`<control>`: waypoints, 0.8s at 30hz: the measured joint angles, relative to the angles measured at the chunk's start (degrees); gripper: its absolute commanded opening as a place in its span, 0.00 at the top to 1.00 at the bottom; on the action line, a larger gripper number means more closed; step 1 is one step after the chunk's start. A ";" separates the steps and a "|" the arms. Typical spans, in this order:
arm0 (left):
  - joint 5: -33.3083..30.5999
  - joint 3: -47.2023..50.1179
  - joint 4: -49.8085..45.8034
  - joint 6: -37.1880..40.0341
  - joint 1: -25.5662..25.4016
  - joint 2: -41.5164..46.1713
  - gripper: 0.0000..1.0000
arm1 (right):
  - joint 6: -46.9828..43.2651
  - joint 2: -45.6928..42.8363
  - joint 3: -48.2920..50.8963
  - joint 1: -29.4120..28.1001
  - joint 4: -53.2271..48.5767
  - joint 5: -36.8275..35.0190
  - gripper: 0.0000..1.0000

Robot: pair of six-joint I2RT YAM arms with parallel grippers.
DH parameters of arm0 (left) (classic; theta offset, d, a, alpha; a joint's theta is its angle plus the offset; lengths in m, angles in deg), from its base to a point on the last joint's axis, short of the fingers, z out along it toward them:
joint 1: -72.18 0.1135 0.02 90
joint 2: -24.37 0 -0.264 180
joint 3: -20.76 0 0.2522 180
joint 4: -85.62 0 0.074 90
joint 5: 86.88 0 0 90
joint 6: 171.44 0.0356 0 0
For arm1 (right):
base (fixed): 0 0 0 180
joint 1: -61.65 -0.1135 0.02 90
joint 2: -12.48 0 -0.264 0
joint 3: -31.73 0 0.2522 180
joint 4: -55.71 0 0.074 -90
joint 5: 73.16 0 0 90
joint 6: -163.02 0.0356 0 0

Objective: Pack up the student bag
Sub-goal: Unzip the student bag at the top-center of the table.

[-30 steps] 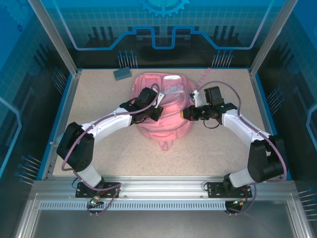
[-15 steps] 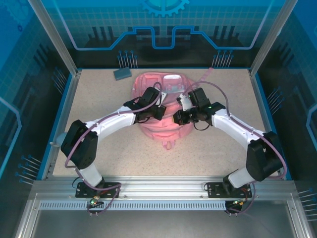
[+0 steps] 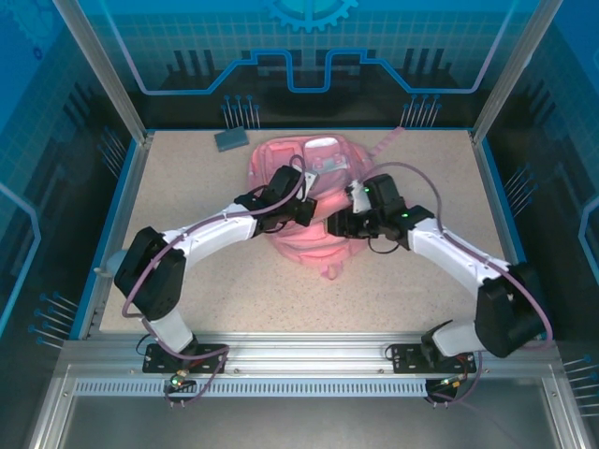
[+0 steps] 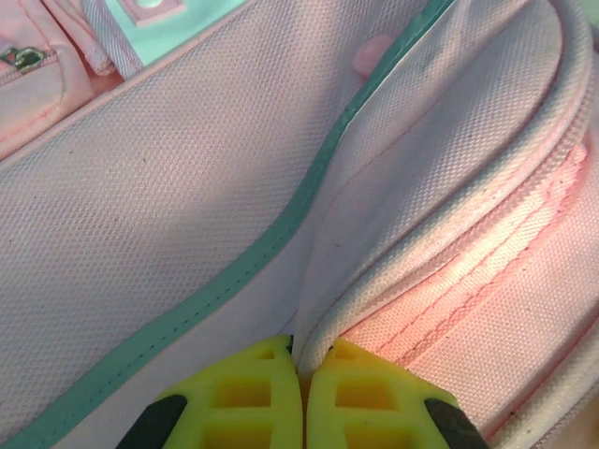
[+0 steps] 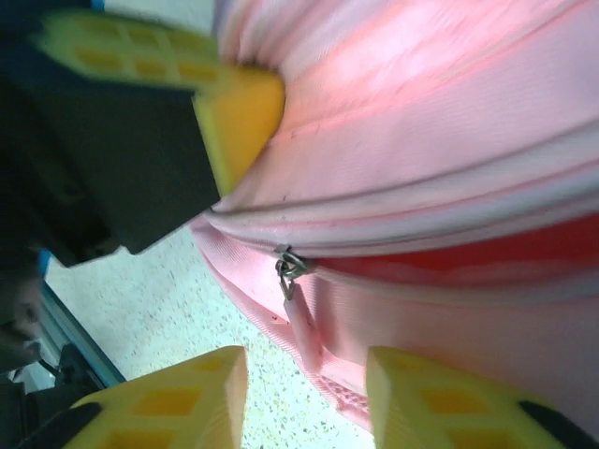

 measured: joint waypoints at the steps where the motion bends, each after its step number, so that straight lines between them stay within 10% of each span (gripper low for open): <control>1: 0.24 0.79 0.90 0.11 0.02 0.42 1.00 | 1.16 -1.44 0.17 1.31 0.28 0.31 0.45; 8: 1.11 3.21 3.37 2.51 0.33 1.97 1.00 | 10.71 -4.81 -0.87 6.88 1.36 0.15 0.23; 24: 4.02 5.25 5.22 4.48 0.68 3.19 0.93 | 22.05 11.39 -9.46 6.40 4.17 6.01 0.32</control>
